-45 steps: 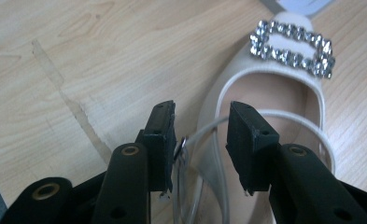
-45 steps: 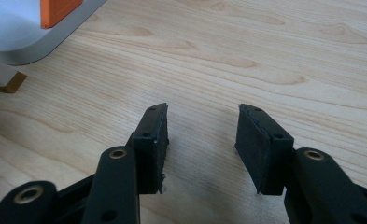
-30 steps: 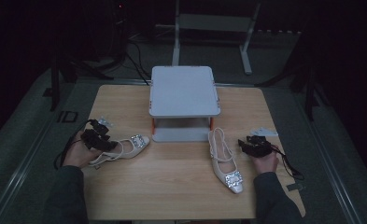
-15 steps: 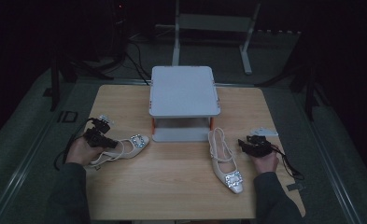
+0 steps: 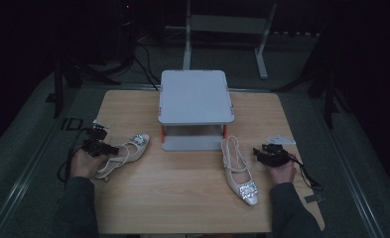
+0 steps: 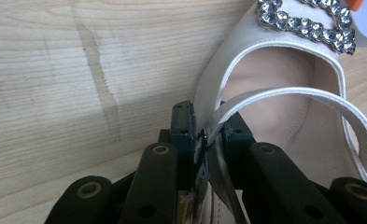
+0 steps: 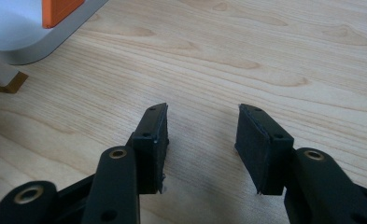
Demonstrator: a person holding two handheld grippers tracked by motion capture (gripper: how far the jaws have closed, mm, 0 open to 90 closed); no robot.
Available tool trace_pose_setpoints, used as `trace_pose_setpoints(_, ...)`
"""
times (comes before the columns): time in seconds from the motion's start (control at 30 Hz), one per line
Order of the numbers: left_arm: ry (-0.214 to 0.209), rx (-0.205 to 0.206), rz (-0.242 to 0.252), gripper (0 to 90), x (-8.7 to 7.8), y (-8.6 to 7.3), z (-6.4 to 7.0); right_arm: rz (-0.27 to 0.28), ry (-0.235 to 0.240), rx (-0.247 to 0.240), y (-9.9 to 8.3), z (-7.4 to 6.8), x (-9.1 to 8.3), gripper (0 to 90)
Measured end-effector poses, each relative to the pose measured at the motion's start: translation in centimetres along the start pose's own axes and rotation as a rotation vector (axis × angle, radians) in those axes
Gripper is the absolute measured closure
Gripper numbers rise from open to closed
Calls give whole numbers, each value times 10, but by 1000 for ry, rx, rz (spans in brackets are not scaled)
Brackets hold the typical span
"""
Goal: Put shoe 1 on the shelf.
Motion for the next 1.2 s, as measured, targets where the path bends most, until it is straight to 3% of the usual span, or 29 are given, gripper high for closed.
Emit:
trace_pose_setpoints(0.13, 37, -79, 22, 795, -1, -3, -4, 1, 0, 1, 0, 0, 0, 534)
trace_pose_setpoints(0.17, 36, -75, 22, 791, -1, -3, -4, 0, 0, 1, 0, 0, 0, 535)
trace_pose_setpoints(0.2, 34, -37, 17, 785, -1, -3, -3, 0, 0, 0, 0, 0, 0, 534)
trace_pose_setpoints(0.23, 34, -37, 17, 774, -1, -3, -3, 0, 0, 0, 0, 0, 0, 534)
trace_pose_setpoints(0.27, 48, 8, -5, 765, -1, -1, -1, 0, 0, 1, 0, 0, 0, 534)
trace_pose_setpoints(0.3, 48, 8, -5, 760, -1, -1, -1, 0, 0, 1, 0, 0, 0, 534)
trace_pose_setpoints(0.37, 59, 65, -22, 747, 0, 1, 2, 0, 0, 1, 0, 0, 0, 534)
trace_pose_setpoints(0.5, 47, 83, -31, 734, 0, 2, 0, -1, 0, 1, 0, 0, 0, 534)
trace_pose_setpoints(0.7, 5, 23, -30, 801, -2, 2, -3, -2, 0, 0, 0, 0, 0, 534)
trace_pose_setpoints(0.73, -38, -33, 3, 802, -5, -2, -7, -2, 0, 1, 0, 0, 0, 534)
trace_pose_setpoints(0.77, -38, -33, 3, 802, -5, -2, -7, -2, 0, 1, 0, 0, 0, 534)
trace_pose_setpoints(0.83, -67, -82, 29, 802, -6, -5, -9, -2, 0, -1, 0, 0, 0, 534)
trace_pose_setpoints(0.87, -67, -82, 29, 802, -6, -5, -9, -2, 0, 0, 0, 0, 0, 534)
trace_pose_setpoints(0.9, -80, -114, 42, 802, -6, -5, -9, -2, 0, 0, 0, 0, 0, 534)
trace_pose_setpoints(0.93, -80, -114, 42, 803, -6, -5, -9, -2, 0, 0, 0, 0, 0, 534)
trace_pose_setpoints(1.1, -133, -203, 101, 807, -11, -2, -9, -2, 0, 0, 0, 0, 0, 534)
trace_pose_setpoints(1.2, -163, -221, 136, 806, -15, 2, -8, -2, 1, 1, 0, 0, 0, 534)
Point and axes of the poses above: each handheld gripper's, and its own axes: x roughly forward along the jaws, y roughly out of its top, z roughly to its right, the point moved 2 cm from there along x, roughly forward along the jaws, and after that the axes turned 10 degrees about x, right-handed, at the moved point
